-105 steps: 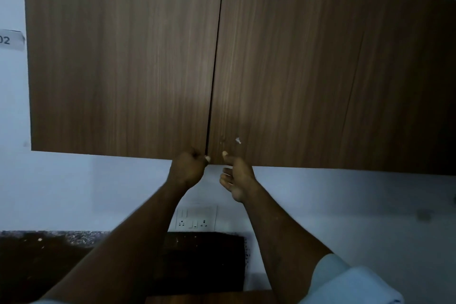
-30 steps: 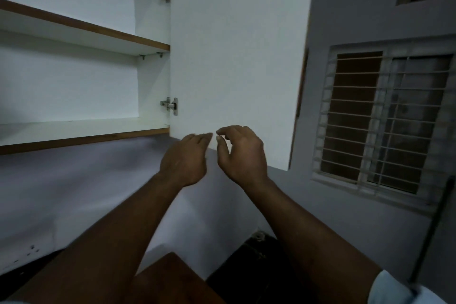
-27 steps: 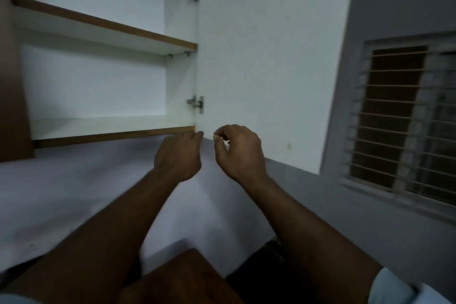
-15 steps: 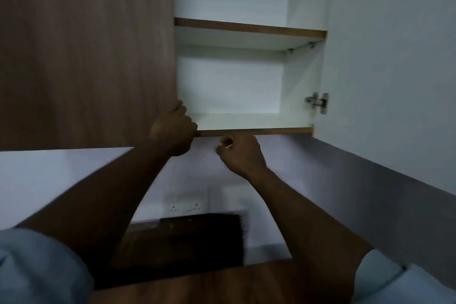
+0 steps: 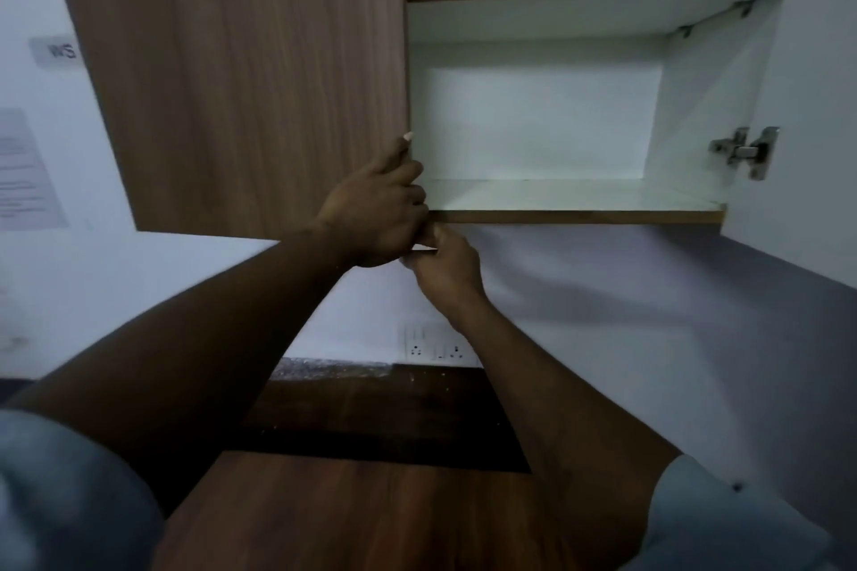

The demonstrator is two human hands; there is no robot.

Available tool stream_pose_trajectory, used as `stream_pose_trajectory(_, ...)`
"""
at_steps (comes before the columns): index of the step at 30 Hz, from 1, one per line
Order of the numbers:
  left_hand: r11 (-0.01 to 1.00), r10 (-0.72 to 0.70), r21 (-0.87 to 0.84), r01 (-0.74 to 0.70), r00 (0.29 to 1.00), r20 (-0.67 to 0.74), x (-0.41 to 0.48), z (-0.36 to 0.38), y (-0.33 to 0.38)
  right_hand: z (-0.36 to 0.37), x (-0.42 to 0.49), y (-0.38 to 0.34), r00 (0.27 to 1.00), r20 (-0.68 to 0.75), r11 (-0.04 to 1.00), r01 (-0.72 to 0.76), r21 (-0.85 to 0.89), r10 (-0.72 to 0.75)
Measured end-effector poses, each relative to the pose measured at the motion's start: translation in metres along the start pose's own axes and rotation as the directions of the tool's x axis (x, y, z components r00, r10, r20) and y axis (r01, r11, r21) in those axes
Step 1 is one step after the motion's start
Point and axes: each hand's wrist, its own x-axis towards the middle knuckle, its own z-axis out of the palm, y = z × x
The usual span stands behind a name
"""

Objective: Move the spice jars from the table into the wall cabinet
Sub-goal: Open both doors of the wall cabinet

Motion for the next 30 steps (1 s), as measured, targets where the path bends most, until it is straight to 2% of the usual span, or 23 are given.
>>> stream_pose_trajectory(8, 0.994, 0.017, -0.109, -0.032, 0.991, -0.135, -0.086, -0.054, -0.007, 0.014, -0.073, -0.045, 1.000, -0.018, 0.998, -0.011, 0.069, 0.012)
stream_pose_trajectory(12, 0.989, -0.008, -0.149, -0.024, 0.978, -0.209, -0.144, -0.075, -0.011, 0.031, -0.119, -0.078, 0.998, -0.038, 0.997, 0.059, 0.053, -0.057)
stream_pose_trajectory(19, 0.983, -0.097, -0.175, 0.059, 0.971, -0.217, -0.261, -0.108, -0.024, 0.093, -0.209, -0.143, 0.976, -0.100, 0.981, 0.195, -0.008, -0.195)
stream_pose_trajectory(26, 0.965, -0.225, -0.183, 0.190, 0.954, -0.196, -0.351, -0.125, -0.038, 0.149, -0.263, -0.199, 0.961, -0.040, 0.956, 0.269, -0.116, -0.275)
stream_pose_trajectory(30, 0.950, -0.294, -0.161, 0.267, 0.938, -0.181, -0.389, -0.123, -0.052, 0.174, -0.269, -0.222, 0.945, 0.087, 0.937, 0.325, -0.126, -0.316)
